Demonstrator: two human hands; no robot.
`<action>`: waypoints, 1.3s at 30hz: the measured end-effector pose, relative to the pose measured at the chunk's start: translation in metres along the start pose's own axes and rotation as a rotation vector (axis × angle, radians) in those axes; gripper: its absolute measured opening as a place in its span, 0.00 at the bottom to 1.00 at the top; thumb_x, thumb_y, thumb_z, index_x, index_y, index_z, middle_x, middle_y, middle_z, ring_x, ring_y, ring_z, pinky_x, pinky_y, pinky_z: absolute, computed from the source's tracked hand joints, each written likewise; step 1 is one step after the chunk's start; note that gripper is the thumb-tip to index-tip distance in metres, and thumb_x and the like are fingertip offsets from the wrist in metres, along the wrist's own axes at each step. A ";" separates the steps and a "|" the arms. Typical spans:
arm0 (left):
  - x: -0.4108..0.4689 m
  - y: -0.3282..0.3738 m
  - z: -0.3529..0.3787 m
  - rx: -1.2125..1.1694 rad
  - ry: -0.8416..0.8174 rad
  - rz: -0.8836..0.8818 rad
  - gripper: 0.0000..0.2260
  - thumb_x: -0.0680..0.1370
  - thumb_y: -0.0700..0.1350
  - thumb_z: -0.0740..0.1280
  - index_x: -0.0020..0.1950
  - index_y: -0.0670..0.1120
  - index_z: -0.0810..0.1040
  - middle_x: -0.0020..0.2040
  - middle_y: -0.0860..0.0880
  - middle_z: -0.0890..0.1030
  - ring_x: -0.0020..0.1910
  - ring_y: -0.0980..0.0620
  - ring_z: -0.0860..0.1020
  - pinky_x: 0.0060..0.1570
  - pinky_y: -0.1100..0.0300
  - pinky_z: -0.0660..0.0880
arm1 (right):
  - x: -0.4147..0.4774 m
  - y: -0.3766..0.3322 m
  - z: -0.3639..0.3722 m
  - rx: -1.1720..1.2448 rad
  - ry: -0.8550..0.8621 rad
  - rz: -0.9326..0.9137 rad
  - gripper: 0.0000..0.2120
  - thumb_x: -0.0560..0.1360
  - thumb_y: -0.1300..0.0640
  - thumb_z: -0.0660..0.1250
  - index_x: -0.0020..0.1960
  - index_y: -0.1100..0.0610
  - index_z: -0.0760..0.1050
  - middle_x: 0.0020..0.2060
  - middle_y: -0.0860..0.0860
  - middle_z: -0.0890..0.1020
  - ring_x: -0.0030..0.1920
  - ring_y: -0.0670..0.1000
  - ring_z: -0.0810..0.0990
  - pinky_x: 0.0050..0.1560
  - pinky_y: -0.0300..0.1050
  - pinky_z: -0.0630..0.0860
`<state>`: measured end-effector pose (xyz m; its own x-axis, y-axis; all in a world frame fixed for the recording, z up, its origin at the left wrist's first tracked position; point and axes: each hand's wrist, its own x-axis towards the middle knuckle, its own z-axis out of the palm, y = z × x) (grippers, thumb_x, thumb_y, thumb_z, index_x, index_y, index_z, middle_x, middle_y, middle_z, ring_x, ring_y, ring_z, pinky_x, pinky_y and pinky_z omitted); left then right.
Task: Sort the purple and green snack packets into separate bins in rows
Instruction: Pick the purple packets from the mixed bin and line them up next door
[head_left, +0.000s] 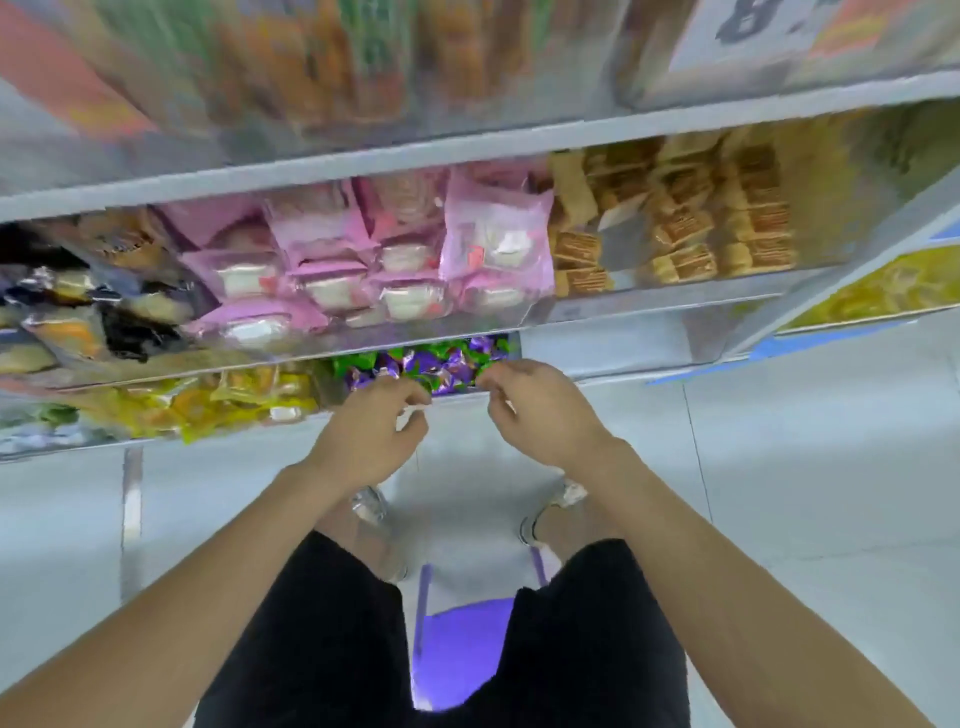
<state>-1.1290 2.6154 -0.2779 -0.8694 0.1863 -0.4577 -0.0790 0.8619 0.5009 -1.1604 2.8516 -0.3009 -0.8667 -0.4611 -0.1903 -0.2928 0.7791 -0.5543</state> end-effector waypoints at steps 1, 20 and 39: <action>0.011 -0.016 0.016 0.017 0.015 0.007 0.15 0.80 0.53 0.62 0.62 0.51 0.81 0.56 0.52 0.82 0.56 0.49 0.80 0.55 0.52 0.78 | 0.012 0.009 0.026 -0.049 0.013 -0.025 0.13 0.77 0.55 0.59 0.55 0.54 0.80 0.44 0.54 0.84 0.45 0.60 0.81 0.46 0.54 0.79; 0.100 -0.150 0.178 0.109 0.863 0.228 0.19 0.76 0.59 0.67 0.63 0.52 0.77 0.57 0.49 0.74 0.54 0.42 0.76 0.54 0.44 0.76 | 0.063 0.094 0.178 -0.164 0.496 -0.324 0.15 0.80 0.42 0.65 0.59 0.50 0.82 0.49 0.46 0.84 0.53 0.48 0.81 0.56 0.47 0.76; 0.092 -0.145 0.207 0.261 0.876 -0.033 0.14 0.76 0.61 0.71 0.55 0.54 0.78 0.52 0.51 0.75 0.54 0.43 0.76 0.54 0.46 0.72 | 0.057 0.090 0.182 -0.384 0.393 -0.349 0.16 0.77 0.43 0.73 0.60 0.49 0.79 0.50 0.50 0.80 0.54 0.56 0.79 0.49 0.53 0.78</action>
<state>-1.0961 2.6048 -0.5447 -0.9362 -0.1730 0.3059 -0.0900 0.9595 0.2671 -1.1625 2.8182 -0.5091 -0.7566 -0.5813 0.2994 -0.6440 0.7417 -0.1872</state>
